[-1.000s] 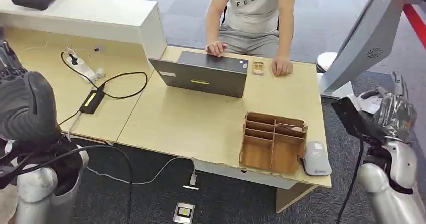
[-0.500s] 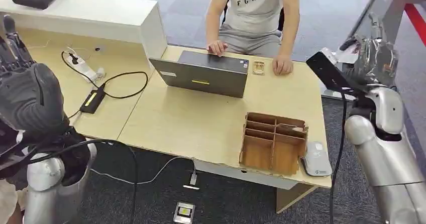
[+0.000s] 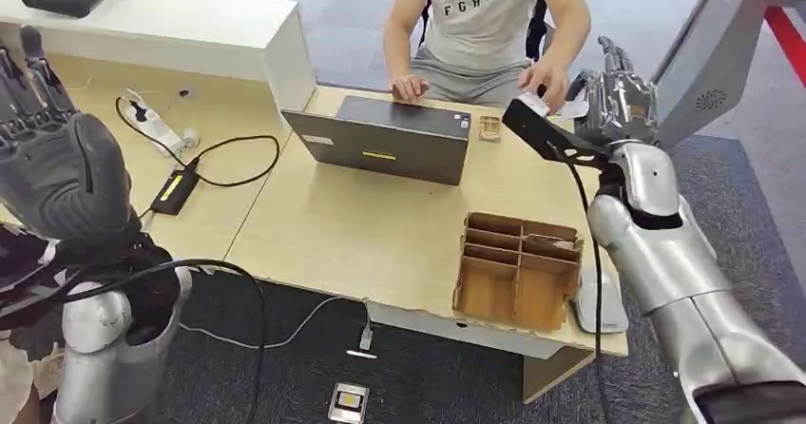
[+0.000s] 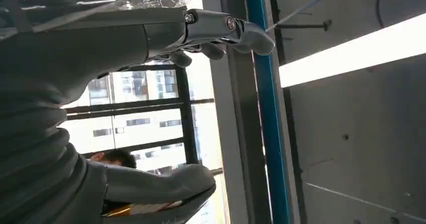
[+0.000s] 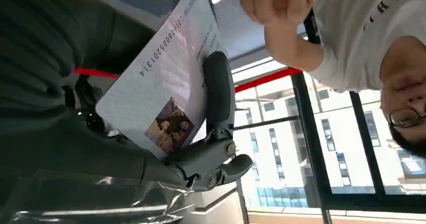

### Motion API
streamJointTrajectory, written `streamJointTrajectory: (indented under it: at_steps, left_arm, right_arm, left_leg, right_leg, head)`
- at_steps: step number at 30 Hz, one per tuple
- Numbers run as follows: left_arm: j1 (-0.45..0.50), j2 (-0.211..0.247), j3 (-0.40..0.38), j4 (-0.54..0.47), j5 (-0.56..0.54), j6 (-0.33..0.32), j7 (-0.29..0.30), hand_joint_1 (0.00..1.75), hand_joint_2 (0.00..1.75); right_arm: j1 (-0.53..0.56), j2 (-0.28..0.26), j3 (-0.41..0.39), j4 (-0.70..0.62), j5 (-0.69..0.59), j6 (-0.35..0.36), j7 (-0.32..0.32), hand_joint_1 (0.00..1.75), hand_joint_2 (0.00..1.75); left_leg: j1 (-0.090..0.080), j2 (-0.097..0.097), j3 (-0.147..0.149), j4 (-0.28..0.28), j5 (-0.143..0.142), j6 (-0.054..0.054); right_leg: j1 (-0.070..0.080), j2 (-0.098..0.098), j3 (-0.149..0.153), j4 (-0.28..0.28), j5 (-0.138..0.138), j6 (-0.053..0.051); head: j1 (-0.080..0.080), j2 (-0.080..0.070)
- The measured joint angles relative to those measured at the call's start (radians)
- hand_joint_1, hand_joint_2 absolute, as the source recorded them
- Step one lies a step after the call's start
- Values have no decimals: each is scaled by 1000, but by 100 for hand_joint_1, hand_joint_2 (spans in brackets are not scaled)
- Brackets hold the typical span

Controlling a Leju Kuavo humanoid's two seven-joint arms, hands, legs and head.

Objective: Pass the card to the sensor for recognition and then transmit it.

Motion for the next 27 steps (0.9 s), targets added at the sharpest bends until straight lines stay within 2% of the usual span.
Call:
streamJointTrajectory:
  at_steps: [11, 25, 27]
  left_arm:
    - [0, -3, -2, 8, 8, -5, -1, 0, 175]
    - [0, -3, 2, 17, 18, -10, -2, 0, 175]
    - [-2, -3, 1, 21, 20, -11, -2, 0, 175]
  right_arm:
    - [-33, 47, 52, 121, 20, 36, 36, 175, 175]
    - [-44, 55, 77, 175, 19, 35, 39, 175, 175]
    - [-44, 54, 79, 180, 19, 35, 41, 154, 175]
  left_leg:
    - [0, 0, 0, 0, 0, 0]
    - [0, 0, 0, 0, 0, 0]
    - [0, 0, 0, 0, 0, 0]
  right_leg:
    - [0, 0, 0, 0, 0, 0]
    - [0, 0, 0, 0, 0, 0]
    - [0, 0, 0, 0, 0, 0]
  head:
    - [0, 0]
    - [0, 0]
    - [0, 0]
